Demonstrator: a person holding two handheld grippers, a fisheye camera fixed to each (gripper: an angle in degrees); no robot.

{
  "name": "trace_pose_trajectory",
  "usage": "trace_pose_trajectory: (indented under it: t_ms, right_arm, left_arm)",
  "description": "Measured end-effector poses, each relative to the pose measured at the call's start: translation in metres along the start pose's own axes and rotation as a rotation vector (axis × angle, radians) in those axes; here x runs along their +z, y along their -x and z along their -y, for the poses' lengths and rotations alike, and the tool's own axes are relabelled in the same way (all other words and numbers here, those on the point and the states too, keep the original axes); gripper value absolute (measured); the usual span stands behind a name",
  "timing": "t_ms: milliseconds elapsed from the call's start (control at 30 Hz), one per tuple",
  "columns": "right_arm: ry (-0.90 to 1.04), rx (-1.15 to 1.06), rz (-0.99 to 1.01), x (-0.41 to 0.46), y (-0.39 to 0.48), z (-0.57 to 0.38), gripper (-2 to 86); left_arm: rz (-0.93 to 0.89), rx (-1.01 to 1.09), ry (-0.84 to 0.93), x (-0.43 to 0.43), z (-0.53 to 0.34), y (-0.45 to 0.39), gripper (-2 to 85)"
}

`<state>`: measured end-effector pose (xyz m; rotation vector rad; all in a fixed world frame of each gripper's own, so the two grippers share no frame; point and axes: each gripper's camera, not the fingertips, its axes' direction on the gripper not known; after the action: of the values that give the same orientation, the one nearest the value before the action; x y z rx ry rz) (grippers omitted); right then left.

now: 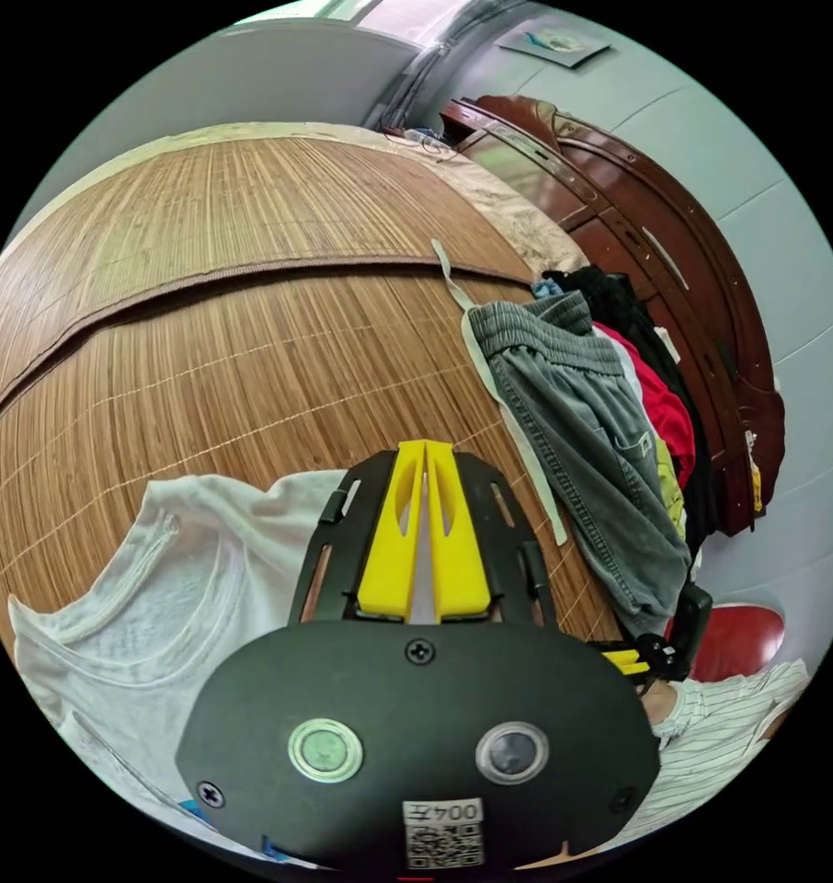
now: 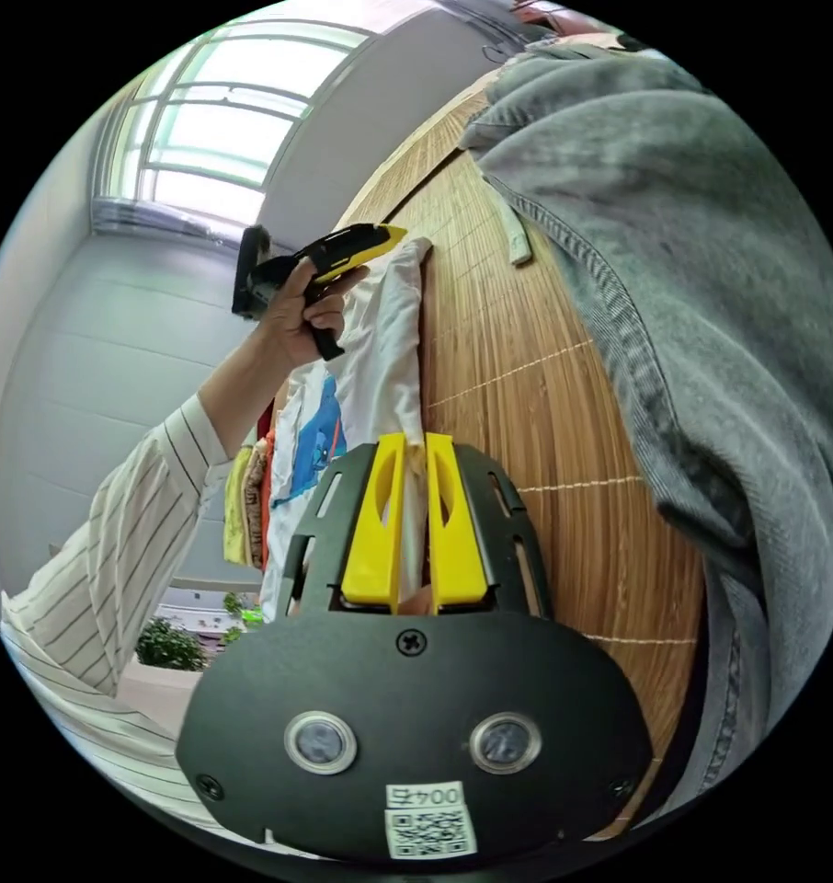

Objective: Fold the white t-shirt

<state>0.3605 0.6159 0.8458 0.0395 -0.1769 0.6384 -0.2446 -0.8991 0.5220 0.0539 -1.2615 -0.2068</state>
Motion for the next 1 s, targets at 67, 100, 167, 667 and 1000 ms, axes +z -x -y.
trace_pose_trajectory:
  t_ms: [67,100,167,667,1000]
  right_arm:
    - [-0.053,0.029,-0.032,-0.006,0.0,-0.004,4.9]
    - [-0.089,0.029,-0.068,-0.011,0.003,-0.007,4.5]
    - [-0.13,0.007,-0.123,-0.017,0.013,-0.01,3.8]
    - [-0.055,-0.212,-0.405,0.026,0.064,-0.016,-0.7]
    - [-0.138,-0.11,-0.272,-0.009,0.044,-0.015,-0.7]
  left_arm:
    - [0.012,-0.064,-0.072,-0.019,-0.007,-0.002,0.7]
    - [0.027,-0.075,-0.113,-0.031,-0.013,-0.007,0.8]
    - [0.042,-0.067,-0.132,-0.043,-0.024,-0.017,0.7]
    - [0.017,0.041,0.025,0.042,-0.052,-0.075,0.7]
    - [-0.165,-0.055,-0.033,0.034,-0.065,-0.052,0.6]
